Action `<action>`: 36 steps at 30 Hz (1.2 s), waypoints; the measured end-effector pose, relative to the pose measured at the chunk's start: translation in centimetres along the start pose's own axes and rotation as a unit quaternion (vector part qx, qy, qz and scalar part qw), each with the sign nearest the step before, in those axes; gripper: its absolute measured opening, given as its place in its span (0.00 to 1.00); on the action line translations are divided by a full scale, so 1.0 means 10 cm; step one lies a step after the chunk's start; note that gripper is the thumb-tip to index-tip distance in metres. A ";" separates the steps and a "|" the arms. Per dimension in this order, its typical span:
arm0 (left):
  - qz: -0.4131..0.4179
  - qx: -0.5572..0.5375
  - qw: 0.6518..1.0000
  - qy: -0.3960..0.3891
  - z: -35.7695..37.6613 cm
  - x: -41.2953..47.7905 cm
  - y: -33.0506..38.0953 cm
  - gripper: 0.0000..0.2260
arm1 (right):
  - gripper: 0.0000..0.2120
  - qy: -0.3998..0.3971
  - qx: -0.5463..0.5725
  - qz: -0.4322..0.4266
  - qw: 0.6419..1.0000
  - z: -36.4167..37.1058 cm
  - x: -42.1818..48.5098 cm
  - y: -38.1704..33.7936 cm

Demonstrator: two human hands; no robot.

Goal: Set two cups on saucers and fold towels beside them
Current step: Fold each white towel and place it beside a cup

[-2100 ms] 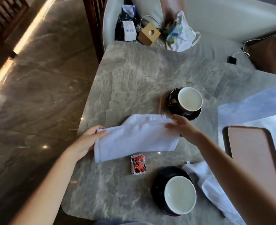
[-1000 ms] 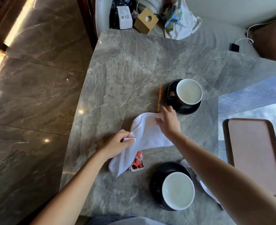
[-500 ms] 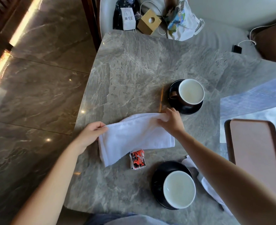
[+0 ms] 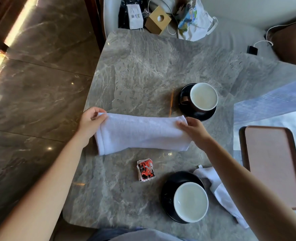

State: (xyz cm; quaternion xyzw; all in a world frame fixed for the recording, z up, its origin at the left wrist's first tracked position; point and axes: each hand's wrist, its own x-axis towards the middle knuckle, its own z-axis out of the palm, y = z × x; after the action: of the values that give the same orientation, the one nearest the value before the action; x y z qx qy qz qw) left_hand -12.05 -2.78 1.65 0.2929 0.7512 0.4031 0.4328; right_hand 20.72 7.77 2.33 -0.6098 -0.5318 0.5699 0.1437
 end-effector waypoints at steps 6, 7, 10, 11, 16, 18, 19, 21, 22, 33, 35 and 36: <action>-0.054 -0.011 0.998 0.035 0.11 0.06 -0.08 0.10 | 0.09 -0.028 0.034 0.022 0.999 0.00 -0.06 0.09; -0.074 -0.012 0.996 0.036 0.12 0.06 -0.08 0.14 | 0.11 -0.057 0.040 0.029 0.997 0.00 -0.09 0.11; -0.109 0.059 0.991 -0.041 0.09 0.01 -0.07 0.14 | 0.13 -0.105 -0.020 0.051 0.993 -0.05 -0.17 0.20; -0.107 0.051 0.991 -0.069 0.08 -0.01 -0.07 0.12 | 0.12 -0.126 -0.005 0.062 0.990 -0.08 -0.19 0.23; -0.021 0.014 0.996 -0.085 0.01 -0.03 -0.04 0.06 | 0.11 -0.108 0.012 0.058 0.992 -0.13 -0.20 0.21; 0.010 0.083 0.995 -0.050 0.07 0.04 -0.10 0.06 | 0.10 -0.043 -0.094 0.029 0.994 -0.09 -0.16 0.20; 0.015 0.108 0.994 -0.030 0.10 0.06 -0.13 0.07 | 0.11 -0.029 -0.121 0.025 0.992 -0.07 -0.14 0.20; 0.029 0.149 0.988 0.036 0.16 0.03 -0.16 0.10 | 0.11 -0.025 -0.123 0.032 0.992 -0.04 -0.15 0.19; 0.070 0.182 0.978 0.077 0.18 -0.02 -0.17 0.12 | 0.11 -0.025 -0.112 0.038 0.993 -0.04 -0.16 0.19; 0.226 0.560 0.783 -0.149 0.43 -0.43 -0.63 0.31 | 0.08 0.029 -0.068 0.026 0.997 -0.16 -0.25 0.26; 0.230 0.543 0.792 -0.156 0.43 -0.42 -0.58 0.33 | 0.07 0.030 -0.025 0.032 0.999 -0.12 -0.27 0.24; 0.239 0.516 0.808 -0.152 0.44 -0.44 -0.54 0.33 | 0.07 0.032 -0.003 0.032 0.999 -0.10 -0.29 0.22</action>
State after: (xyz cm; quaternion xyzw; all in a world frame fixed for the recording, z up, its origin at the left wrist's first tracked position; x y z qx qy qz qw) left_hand -6.68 -7.44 -2.51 0.7013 0.6792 -0.0023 0.2167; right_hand 23.28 5.00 2.56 -0.6451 -0.5088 0.5526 0.1402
